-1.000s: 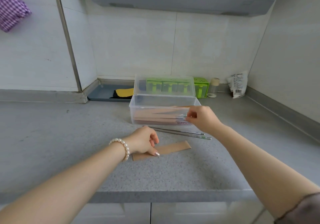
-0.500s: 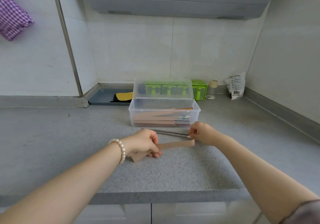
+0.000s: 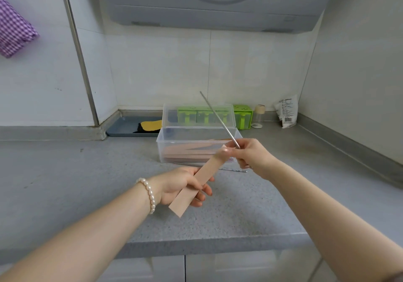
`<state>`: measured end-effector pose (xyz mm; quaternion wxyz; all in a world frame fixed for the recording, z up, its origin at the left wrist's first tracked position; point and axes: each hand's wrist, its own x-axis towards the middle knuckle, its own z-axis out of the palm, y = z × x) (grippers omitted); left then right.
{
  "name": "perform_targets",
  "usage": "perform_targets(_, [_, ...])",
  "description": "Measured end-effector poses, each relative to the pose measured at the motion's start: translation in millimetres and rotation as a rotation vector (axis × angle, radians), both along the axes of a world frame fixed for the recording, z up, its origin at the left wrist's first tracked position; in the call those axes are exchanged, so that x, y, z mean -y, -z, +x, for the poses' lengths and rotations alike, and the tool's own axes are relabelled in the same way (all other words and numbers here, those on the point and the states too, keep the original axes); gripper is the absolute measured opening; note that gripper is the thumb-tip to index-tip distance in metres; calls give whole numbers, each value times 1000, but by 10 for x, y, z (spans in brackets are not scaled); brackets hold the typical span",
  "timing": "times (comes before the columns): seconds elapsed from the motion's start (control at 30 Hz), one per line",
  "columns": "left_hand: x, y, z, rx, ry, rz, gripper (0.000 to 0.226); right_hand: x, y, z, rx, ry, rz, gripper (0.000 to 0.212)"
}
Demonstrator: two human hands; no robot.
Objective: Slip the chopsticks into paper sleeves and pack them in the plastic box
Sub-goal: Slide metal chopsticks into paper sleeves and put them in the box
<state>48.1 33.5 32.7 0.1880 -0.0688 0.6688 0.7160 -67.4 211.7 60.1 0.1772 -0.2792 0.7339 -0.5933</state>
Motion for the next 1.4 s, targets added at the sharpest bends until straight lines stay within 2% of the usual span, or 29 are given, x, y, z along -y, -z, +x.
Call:
perform_targets(0.07, [-30,2,20,-2,23,0,22,58,-10,68,16,-43,-4,9])
perform_targets(0.17, [-55,-21,73,-4,33,-16,14,129,18,130,58,-105,-46,18])
perform_targets(0.3, [-102,-103,82,-35,0,19,29,214,88,209,74,-175,-70,19])
perform_targets(0.47, [-157,-110,64,-53,-42,126,40,201,114,201,189,-131,-116,25])
perform_targets(0.57, [-117,-82,43,-49,2,125,49,116,115,178,279,-192,-115,17])
perform_targets(0.67, [-75,-85,51,-51,39,104,57,49,98,182,273,-230,-111,13])
perform_targets(0.8, [-128,-102,75,-73,9,111,45,38,78,210,198,-235,-122,5])
perform_targets(0.9, [-161,-105,79,-112,-46,121,21,46,79,234,204,-208,-127,17])
perform_targets(0.97, [-149,-115,78,-128,-76,48,7,30,72,250,222,-198,-122,18])
perform_targets(1.03, [-128,-127,92,-148,-97,-99,6,3,58,243,212,-210,-104,12])
perform_targets(1.13, [-92,-111,110,-142,-116,-123,18,-81,18,173,121,-182,-2,40])
perform_targets(1.3, [5,-61,132,-141,-145,-198,9,-382,-190,102,-188,-129,253,37])
perform_targets(1.4, [43,-37,131,-142,-154,-244,4,-535,-250,37,-373,-31,426,44])
